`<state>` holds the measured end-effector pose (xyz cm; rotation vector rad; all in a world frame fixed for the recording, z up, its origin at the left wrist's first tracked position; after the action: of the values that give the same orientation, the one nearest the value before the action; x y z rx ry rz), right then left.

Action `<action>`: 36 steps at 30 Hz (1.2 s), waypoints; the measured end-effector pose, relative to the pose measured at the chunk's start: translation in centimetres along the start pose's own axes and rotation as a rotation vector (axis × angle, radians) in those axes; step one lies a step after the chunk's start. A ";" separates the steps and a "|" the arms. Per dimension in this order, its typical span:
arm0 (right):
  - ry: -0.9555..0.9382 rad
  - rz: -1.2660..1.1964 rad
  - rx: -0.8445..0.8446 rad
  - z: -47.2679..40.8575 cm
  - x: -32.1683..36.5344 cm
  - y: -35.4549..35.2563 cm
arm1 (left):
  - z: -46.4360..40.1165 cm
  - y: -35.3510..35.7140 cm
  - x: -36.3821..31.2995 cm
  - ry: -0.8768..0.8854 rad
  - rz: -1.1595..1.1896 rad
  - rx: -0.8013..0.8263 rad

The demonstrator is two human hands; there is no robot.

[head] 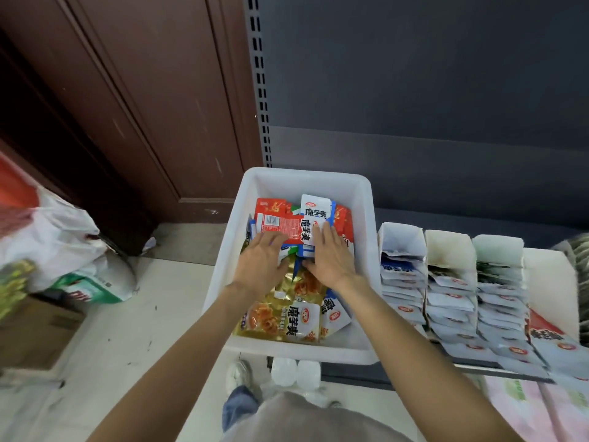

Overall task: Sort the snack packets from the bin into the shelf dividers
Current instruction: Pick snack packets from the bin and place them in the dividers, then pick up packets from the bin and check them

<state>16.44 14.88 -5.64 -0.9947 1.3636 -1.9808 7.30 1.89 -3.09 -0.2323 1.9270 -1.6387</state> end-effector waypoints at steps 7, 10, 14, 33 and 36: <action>-0.034 0.153 -0.031 0.2 -0.2 0.0 | -3.8 1.0 0.0 0.050 -0.175 0.080; -0.105 0.176 -0.197 0.7 0.5 -0.8 | -4.3 0.9 0.6 0.113 -0.179 0.062; -0.200 -0.009 -0.417 2.3 1.2 -2.5 | -3.4 -0.4 1.6 0.233 -0.010 -0.038; 0.095 -1.153 -0.550 12.6 -6.4 -11.3 | 2.1 -6.6 -7.8 -0.069 1.002 0.327; 0.084 -1.088 -0.538 15.6 -9.7 -11.7 | 2.0 -5.9 -11.5 -0.031 0.873 0.275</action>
<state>34.54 17.85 6.15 -2.2926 1.6166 -2.3932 16.28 4.59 6.07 0.6086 1.4231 -1.2383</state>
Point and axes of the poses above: each hand's wrist, its own z-axis away from the middle knuckle, its own y-axis out of the palm, x = y × z, the point moved 1 cm from there along -z, towards the middle knuckle
